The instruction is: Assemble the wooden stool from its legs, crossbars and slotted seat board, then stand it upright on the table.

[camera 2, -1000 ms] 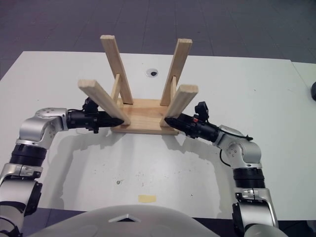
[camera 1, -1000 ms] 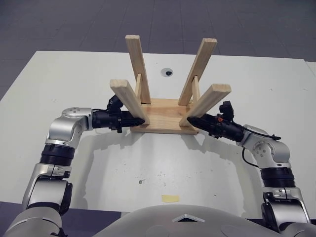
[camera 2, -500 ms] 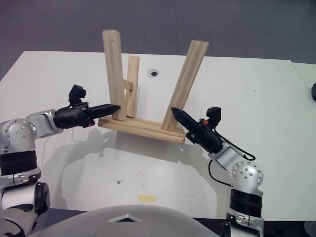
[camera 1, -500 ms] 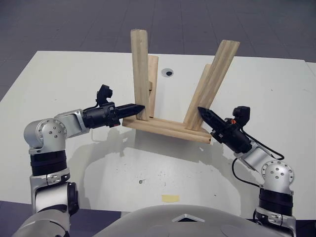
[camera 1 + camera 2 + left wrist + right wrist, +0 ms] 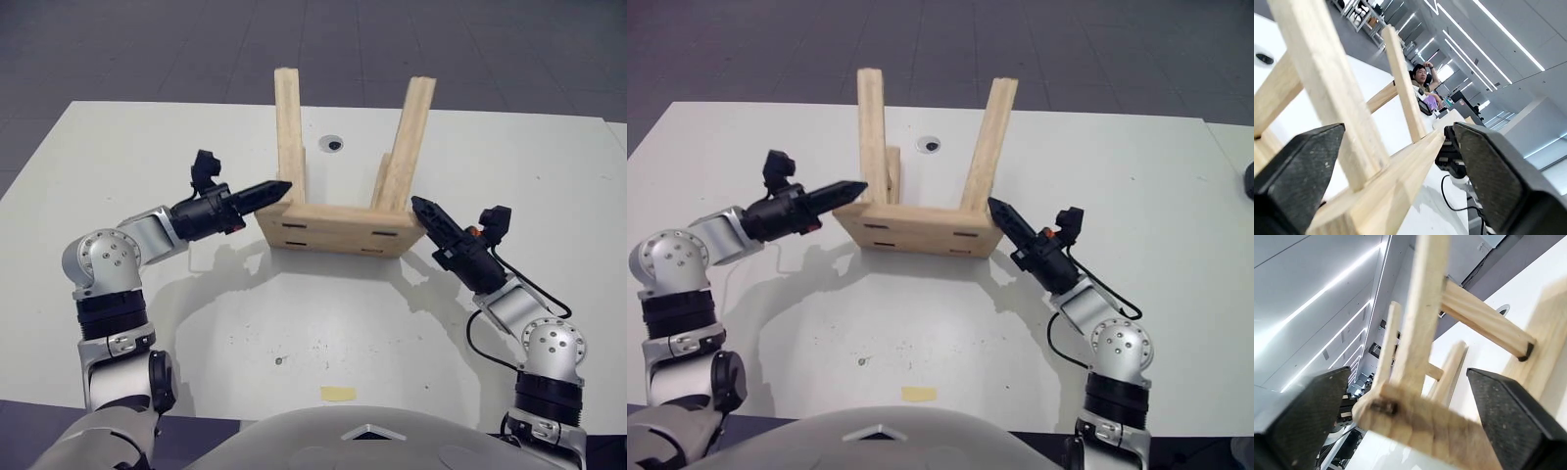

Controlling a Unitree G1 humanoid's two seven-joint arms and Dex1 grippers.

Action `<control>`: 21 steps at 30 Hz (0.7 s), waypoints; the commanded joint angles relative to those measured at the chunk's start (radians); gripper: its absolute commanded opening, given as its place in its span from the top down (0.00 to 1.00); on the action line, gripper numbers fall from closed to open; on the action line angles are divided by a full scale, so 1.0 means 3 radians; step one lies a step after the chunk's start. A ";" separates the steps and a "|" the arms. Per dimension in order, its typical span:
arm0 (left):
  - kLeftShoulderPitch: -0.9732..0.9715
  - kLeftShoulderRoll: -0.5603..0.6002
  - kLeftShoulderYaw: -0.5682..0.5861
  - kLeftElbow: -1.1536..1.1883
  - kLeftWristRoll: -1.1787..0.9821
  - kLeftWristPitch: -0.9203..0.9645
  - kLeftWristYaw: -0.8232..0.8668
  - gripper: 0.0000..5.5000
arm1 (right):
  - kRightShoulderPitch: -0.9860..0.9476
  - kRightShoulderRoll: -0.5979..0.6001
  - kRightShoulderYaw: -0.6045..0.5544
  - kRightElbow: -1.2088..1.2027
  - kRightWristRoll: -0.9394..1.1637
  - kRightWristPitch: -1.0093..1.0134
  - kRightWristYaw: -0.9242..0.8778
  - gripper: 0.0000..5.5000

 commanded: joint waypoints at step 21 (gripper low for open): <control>-0.0170 0.0847 -0.1688 0.0780 0.1645 -0.1885 -0.1745 0.02 | -0.0742 -0.1014 0.1133 0.1144 -0.2495 -0.1686 0.1937 0.02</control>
